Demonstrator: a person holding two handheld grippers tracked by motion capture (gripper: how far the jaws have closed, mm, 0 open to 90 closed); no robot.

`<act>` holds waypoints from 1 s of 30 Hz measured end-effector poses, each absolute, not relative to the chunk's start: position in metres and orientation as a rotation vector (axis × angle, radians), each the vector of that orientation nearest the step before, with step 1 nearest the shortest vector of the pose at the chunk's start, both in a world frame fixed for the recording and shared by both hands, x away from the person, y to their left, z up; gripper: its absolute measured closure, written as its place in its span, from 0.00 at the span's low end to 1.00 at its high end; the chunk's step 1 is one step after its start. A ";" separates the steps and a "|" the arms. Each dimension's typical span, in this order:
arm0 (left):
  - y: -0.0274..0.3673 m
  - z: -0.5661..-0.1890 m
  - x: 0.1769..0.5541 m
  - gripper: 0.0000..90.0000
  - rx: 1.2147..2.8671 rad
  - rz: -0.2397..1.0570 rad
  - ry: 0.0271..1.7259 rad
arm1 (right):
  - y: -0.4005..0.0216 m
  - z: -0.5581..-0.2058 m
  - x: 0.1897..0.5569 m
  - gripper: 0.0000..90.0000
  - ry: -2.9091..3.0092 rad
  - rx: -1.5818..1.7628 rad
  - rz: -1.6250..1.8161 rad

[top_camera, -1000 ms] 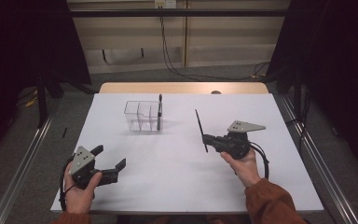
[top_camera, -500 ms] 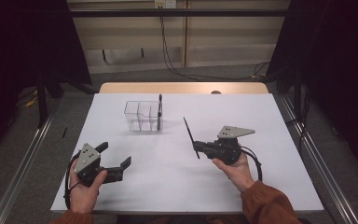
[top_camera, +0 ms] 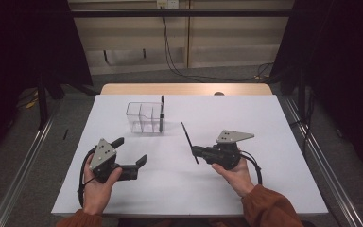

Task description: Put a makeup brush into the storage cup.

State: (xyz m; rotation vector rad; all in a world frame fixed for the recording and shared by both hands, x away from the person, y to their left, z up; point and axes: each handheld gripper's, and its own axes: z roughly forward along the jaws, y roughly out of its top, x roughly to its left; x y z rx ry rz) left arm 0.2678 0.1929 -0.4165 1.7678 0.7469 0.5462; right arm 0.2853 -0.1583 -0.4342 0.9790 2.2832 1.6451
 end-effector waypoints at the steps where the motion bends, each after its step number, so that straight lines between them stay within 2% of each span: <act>1: 0.189 -0.416 0.269 0.03 1.771 0.541 0.743 | -0.158 -0.434 0.285 0.96 2.286 0.977 1.643; 30: 0.125 -0.399 0.288 0.05 1.794 0.414 0.633 | -0.146 -0.440 0.284 0.96 2.310 0.952 1.696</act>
